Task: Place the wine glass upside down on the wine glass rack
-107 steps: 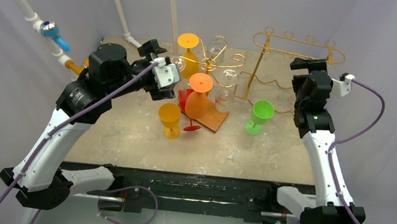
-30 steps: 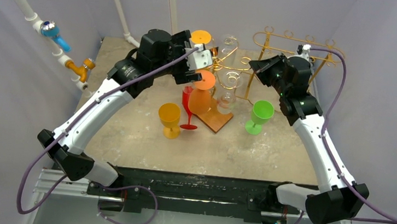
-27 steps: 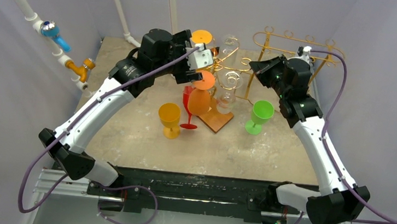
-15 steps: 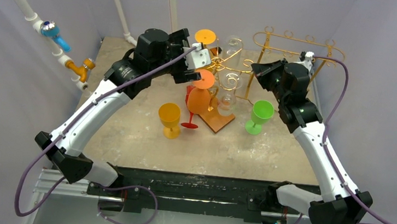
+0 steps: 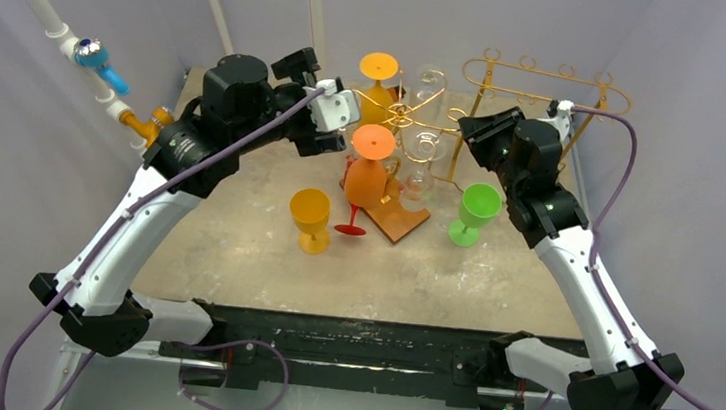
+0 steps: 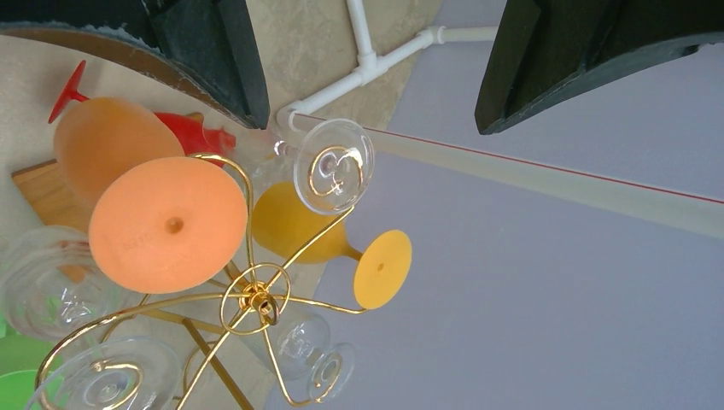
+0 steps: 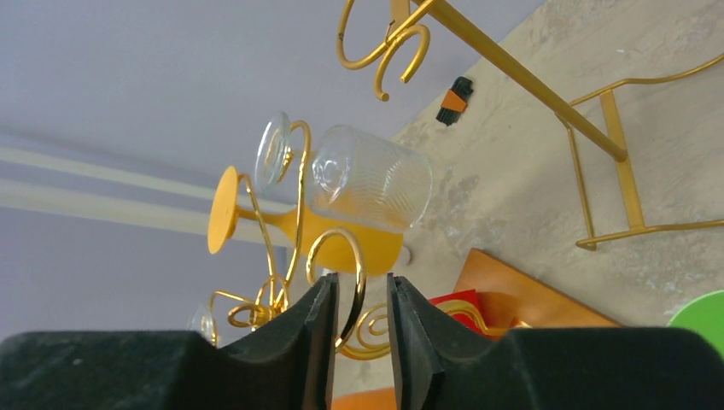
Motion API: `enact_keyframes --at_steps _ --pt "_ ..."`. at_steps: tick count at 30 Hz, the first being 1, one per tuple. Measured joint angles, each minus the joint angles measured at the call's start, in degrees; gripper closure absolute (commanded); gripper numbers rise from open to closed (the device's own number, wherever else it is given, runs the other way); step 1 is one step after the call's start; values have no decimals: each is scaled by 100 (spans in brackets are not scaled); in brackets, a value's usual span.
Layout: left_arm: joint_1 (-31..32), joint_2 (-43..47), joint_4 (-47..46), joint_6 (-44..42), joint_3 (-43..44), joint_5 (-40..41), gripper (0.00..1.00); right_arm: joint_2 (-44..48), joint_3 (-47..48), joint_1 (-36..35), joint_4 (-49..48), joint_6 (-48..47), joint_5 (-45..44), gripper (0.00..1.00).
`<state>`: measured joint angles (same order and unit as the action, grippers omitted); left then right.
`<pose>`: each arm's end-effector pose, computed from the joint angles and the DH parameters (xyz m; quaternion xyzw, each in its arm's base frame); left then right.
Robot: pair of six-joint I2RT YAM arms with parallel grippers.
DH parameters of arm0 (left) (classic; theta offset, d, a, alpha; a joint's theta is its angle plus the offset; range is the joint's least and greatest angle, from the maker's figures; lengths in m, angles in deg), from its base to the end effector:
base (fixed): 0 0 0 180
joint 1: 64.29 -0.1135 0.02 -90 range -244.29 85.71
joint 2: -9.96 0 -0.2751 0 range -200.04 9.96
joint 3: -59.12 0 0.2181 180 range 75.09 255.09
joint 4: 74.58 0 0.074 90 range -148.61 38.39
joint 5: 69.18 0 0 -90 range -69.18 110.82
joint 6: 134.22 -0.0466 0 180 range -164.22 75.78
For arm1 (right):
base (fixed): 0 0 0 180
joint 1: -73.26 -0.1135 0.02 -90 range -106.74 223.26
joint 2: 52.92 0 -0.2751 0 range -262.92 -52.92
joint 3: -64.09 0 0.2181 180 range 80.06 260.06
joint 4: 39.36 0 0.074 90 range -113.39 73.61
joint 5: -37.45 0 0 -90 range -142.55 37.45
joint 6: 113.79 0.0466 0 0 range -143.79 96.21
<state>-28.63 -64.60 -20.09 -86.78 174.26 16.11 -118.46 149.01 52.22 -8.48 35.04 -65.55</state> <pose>0.1841 -0.1368 0.4916 0.5160 0.5946 0.0048 0.6166 0.2173 0.0724 0.4125 0.3169 0.7048 0.3363 0.5383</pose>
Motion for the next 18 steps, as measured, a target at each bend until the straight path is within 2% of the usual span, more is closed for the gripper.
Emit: enact_keyframes --at_steps 4,8,11,15,18 --pt "0 238 129 103 0 -46 0 59 13 -22 232 -138 2 38" --pt "0 505 275 280 -44 -105 0 166 46 -52 527 -293 -4 28" --pt "0 702 348 470 -155 -133 4 420 57 -59 739 -411 -20 26" --pt "0 927 481 782 -444 -190 15 925 79 -61 1025 -590 -61 27" --pt "0 1093 627 1008 -846 -251 19 1244 109 -61 1204 -708 -63 28"
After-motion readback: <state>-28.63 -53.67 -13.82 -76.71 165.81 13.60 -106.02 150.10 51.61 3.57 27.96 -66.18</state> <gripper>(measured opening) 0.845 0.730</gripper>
